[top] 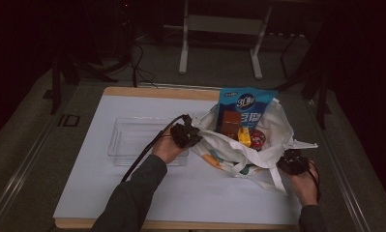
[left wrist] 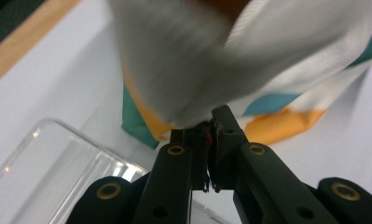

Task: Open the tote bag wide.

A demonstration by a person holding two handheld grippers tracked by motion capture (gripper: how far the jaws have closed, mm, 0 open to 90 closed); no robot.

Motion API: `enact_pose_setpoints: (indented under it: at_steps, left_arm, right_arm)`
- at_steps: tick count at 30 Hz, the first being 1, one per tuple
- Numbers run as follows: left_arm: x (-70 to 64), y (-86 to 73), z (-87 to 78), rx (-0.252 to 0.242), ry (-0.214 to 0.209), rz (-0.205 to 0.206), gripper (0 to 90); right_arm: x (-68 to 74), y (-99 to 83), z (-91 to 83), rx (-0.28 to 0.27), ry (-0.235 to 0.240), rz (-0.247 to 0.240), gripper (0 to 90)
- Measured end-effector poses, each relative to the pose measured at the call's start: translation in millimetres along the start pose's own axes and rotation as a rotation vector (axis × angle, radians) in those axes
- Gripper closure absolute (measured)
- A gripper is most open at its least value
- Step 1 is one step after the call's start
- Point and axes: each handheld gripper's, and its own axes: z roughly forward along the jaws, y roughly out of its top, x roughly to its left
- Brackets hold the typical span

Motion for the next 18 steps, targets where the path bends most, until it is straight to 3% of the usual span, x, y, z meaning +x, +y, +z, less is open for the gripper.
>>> enact_pose_setpoints:
  at_steps: [2, 7, 14, 18]
  left_arm:
    - [0.0, 0.0, 0.0, 0.0, 0.0, 0.0, 86.6]
    - [2.6, -2.4, 13.3, 0.011, -0.022, -0.051, 86.5]
    - [2.9, -2.0, 14.3, 0.016, -0.022, -0.062, 86.4]
    - [5.0, -4.7, 10.5, -0.005, -0.037, -0.08, 82.9]
  right_arm:
    - [0.4, -0.5, 2.0, 0.006, 0.0, 0.004, 88.7]
    - [0.0, -0.2, 10.1, 0.026, 0.006, 0.035, 88.6]
    - [-0.5, -0.7, 14.2, 0.037, 0.001, 0.052, 88.4]
    - [-1.3, -0.5, 8.5, 0.032, 0.006, 0.077, 79.3]
